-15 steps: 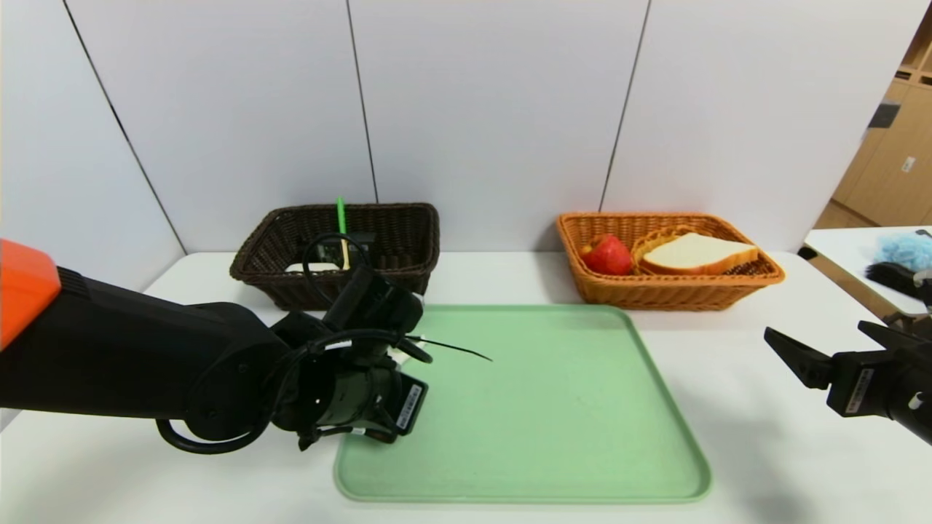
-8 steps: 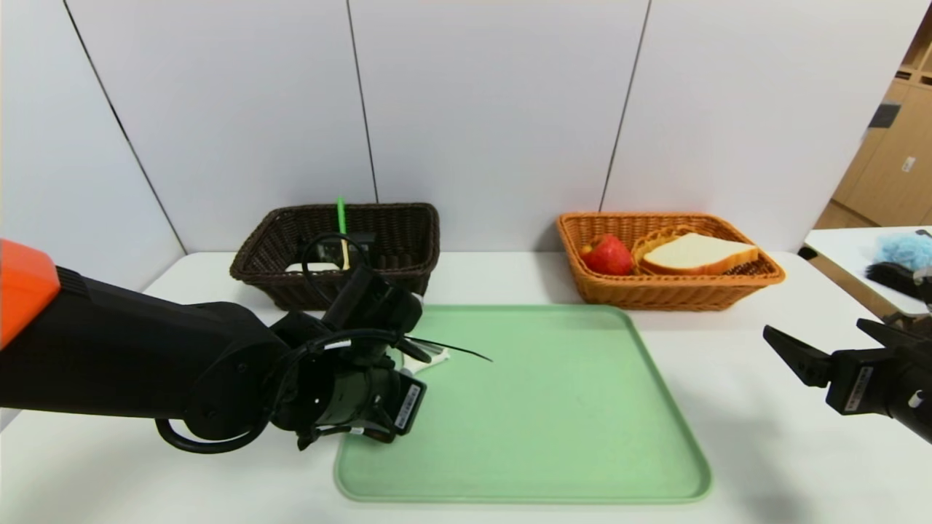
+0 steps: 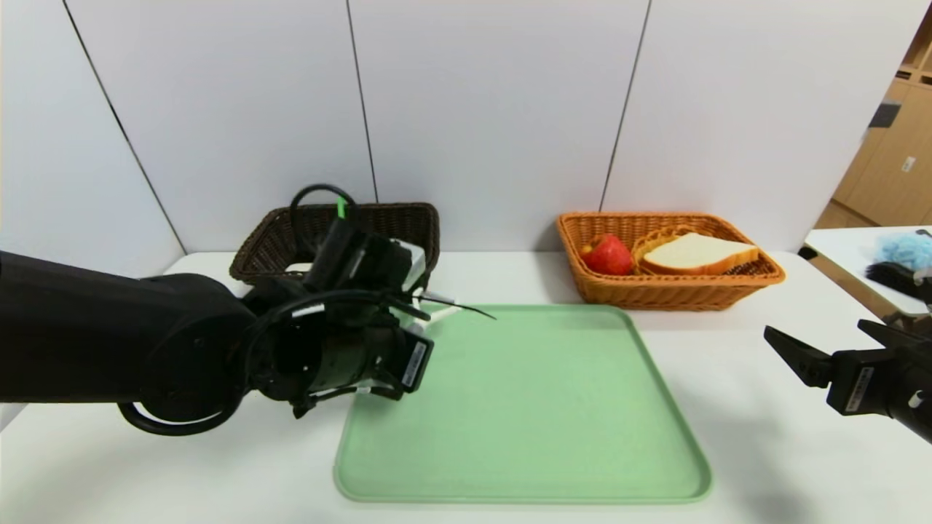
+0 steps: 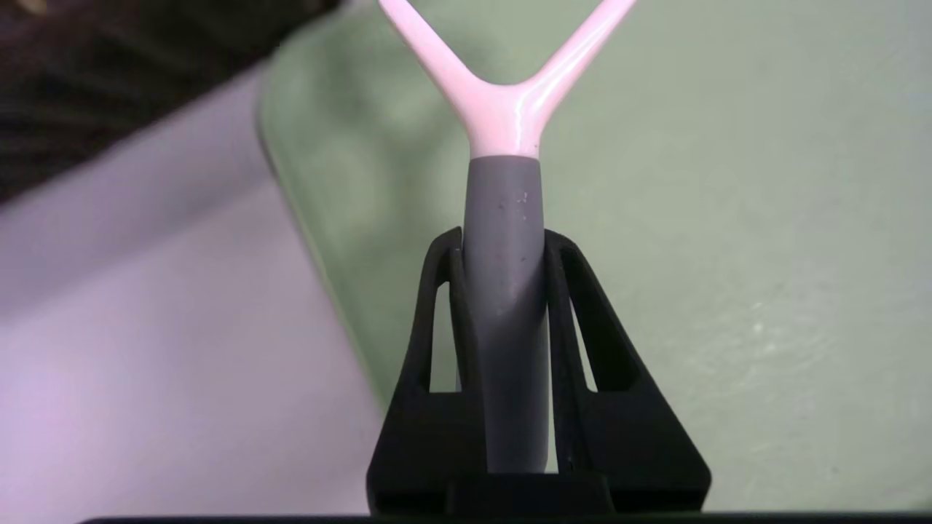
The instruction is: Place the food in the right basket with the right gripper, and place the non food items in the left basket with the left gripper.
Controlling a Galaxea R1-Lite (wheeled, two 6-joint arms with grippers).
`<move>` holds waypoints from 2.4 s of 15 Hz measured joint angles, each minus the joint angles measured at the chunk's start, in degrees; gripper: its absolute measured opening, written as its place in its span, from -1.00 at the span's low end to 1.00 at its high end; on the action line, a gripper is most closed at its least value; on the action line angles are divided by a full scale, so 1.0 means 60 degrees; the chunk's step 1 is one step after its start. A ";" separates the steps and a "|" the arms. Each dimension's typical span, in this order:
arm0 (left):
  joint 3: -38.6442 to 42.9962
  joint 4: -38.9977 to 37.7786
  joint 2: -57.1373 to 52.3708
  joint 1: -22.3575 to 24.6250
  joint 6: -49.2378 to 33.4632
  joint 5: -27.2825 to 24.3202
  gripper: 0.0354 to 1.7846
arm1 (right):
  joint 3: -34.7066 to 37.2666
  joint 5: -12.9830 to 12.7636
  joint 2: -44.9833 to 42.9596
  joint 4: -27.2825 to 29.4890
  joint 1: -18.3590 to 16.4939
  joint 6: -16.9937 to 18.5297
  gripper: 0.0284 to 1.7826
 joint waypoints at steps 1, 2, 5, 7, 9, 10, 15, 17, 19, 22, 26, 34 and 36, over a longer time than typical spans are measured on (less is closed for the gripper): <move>-0.0258 -0.0079 -0.0242 0.0022 0.0299 0.0081 -0.72 | 0.0000 0.0006 0.0012 0.0000 0.0000 -0.0008 0.90; -0.0538 -0.0240 -0.0496 0.0041 0.0479 0.0158 -0.72 | 0.0000 0.0010 0.0022 0.0000 0.0000 -0.0018 0.90; -0.1164 -0.0681 -0.0926 0.0522 0.0996 0.0124 -0.72 | -0.0033 0.0010 0.0053 0.0000 0.0000 -0.0026 0.90; -0.1668 -0.1325 -0.0748 0.1461 0.1424 -0.0116 -0.72 | -0.0053 0.0010 0.0059 0.0000 0.0000 -0.0033 0.90; -0.2219 -0.1865 -0.0209 0.2269 0.1670 -0.0341 -0.72 | -0.0061 0.0010 0.0077 -0.0004 0.0002 -0.0047 0.90; -0.2422 -0.1987 0.0106 0.2576 0.1721 -0.0414 -0.72 | -0.0120 0.0010 0.0091 -0.0004 0.0010 -0.0055 0.90; -0.2753 -0.2440 0.1558 0.3289 0.1764 -0.0473 -0.72 | -0.0228 0.0014 0.0179 0.0004 0.0014 -0.0051 0.90; -0.2784 -0.2690 0.1955 0.3432 0.1764 -0.0457 -0.72 | -0.0228 0.0010 0.0219 0.0000 0.0018 -0.0018 0.90; -0.2786 -0.2972 0.2290 0.3501 0.1760 -0.0437 -0.72 | -0.0217 0.0014 0.0270 -0.0004 0.0014 -0.0004 0.90; -0.2749 -0.2960 0.2574 0.3600 0.1764 -0.0404 -0.72 | -0.0213 0.0010 0.0335 -0.0010 0.0014 -0.0004 0.90; -0.2698 -0.2991 0.2694 0.3615 0.1709 -0.0368 -0.48 | -0.0232 0.0014 0.0404 -0.0014 0.0014 -0.0004 0.90; -0.2684 -0.4011 0.2330 0.3615 0.1640 -0.0510 0.42 | -0.0213 0.0010 0.0412 -0.0014 0.0014 -0.0004 0.90; -0.2619 -0.4632 0.1865 0.3610 0.1611 -0.0530 0.53 | -0.0217 0.0002 0.0380 -0.0014 0.0014 -0.0004 0.90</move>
